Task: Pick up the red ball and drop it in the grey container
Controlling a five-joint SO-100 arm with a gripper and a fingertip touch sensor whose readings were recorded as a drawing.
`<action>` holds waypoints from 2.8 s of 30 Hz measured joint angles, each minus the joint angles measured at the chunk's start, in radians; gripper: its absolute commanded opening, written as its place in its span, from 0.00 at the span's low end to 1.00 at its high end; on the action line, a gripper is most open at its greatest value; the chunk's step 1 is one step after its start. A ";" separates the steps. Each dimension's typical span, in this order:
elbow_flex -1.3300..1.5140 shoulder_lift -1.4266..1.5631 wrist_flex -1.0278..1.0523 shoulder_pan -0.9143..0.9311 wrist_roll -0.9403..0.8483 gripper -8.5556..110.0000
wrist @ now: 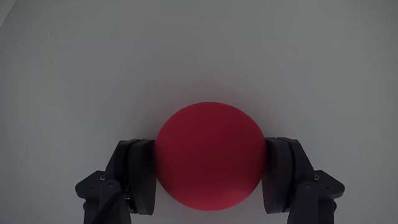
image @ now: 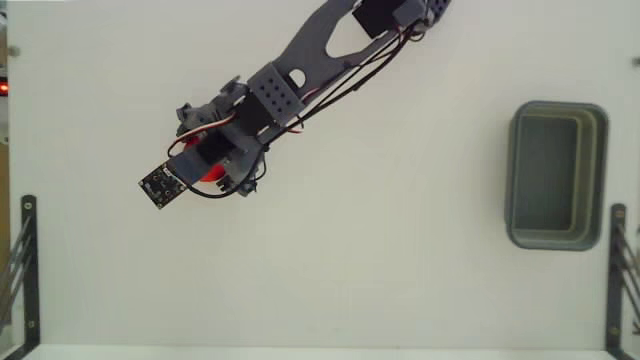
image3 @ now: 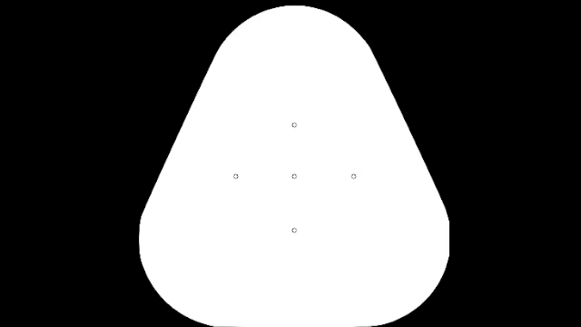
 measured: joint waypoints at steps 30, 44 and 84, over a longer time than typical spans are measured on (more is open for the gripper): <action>0.000 0.000 0.000 0.000 0.000 0.90; 0.000 0.000 0.000 0.000 0.000 0.87; 0.000 0.000 0.000 0.000 0.000 0.78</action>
